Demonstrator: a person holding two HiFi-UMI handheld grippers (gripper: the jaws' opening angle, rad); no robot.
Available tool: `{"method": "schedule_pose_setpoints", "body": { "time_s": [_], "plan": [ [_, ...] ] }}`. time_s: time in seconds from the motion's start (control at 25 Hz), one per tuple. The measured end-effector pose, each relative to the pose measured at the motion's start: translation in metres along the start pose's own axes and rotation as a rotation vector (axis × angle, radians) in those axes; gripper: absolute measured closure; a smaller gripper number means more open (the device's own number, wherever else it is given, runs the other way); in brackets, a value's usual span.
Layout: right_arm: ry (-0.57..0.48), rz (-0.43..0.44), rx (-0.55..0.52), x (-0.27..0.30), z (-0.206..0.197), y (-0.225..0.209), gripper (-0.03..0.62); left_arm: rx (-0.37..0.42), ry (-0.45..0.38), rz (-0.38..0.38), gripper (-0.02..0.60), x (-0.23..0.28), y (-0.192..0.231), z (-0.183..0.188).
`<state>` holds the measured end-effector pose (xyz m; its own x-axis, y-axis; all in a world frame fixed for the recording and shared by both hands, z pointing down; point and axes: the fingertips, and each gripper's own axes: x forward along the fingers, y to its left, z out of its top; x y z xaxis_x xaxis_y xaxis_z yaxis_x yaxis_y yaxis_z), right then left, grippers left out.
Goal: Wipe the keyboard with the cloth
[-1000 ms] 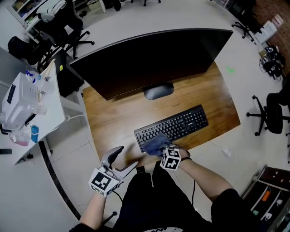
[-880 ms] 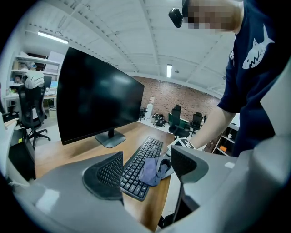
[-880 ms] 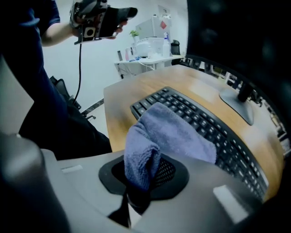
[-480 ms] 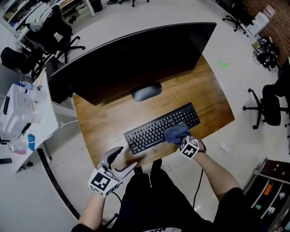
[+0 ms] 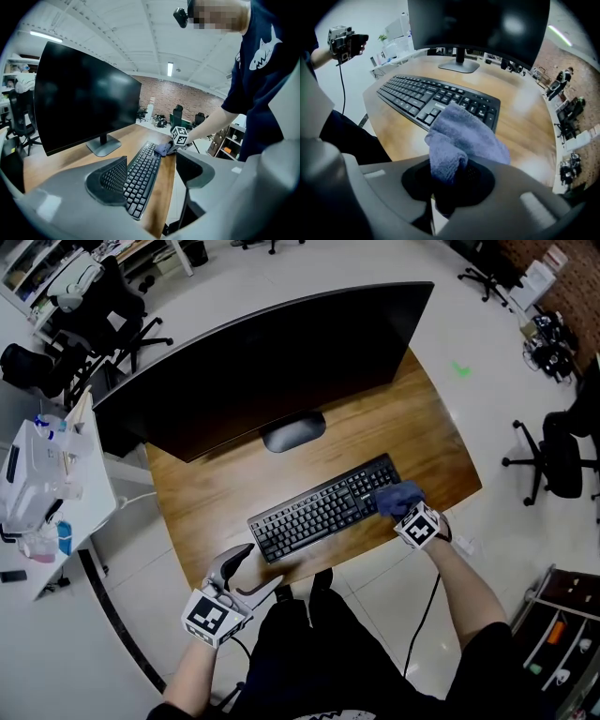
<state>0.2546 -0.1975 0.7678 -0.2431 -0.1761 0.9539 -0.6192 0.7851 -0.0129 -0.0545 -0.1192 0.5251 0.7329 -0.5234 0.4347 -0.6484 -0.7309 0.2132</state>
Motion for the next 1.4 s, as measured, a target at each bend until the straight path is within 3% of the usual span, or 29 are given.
{"method": "schedule_pose_setpoints", "body": {
  "time_s": [0.2,0.32,0.48,0.68,0.92,1.12,1.4],
  "plan": [
    [-0.006,-0.016,0.057,-0.006,-0.008,-0.022,0.536,0.005,-0.004,0.006,0.262,0.004,-0.002,0.005],
    [-0.102,-0.010,0.169,-0.025,0.006,-0.040,0.536,0.004,0.010,0.015,0.262,0.003,-0.001,0.002],
    [-0.227,-0.079,0.344,-0.057,0.035,-0.095,0.536,-0.005,0.009,0.031,0.262,0.000,0.002,0.004],
    [-0.207,-0.139,0.383,-0.051,0.061,-0.135,0.536,-0.002,-0.008,0.045,0.262,-0.004,0.005,0.005],
    [-0.101,-0.061,0.328,0.003,0.091,-0.094,0.536,-0.032,-0.003,0.084,0.262,-0.022,0.011,-0.001],
    [-0.118,-0.064,0.353,0.009,0.107,-0.078,0.536,-0.052,-0.009,0.119,0.262,-0.042,0.020,-0.009],
    [-0.114,0.046,0.141,0.030,0.163,0.019,0.536,-0.057,-0.030,0.126,0.262,-0.058,0.026,-0.018]
  ]
}}
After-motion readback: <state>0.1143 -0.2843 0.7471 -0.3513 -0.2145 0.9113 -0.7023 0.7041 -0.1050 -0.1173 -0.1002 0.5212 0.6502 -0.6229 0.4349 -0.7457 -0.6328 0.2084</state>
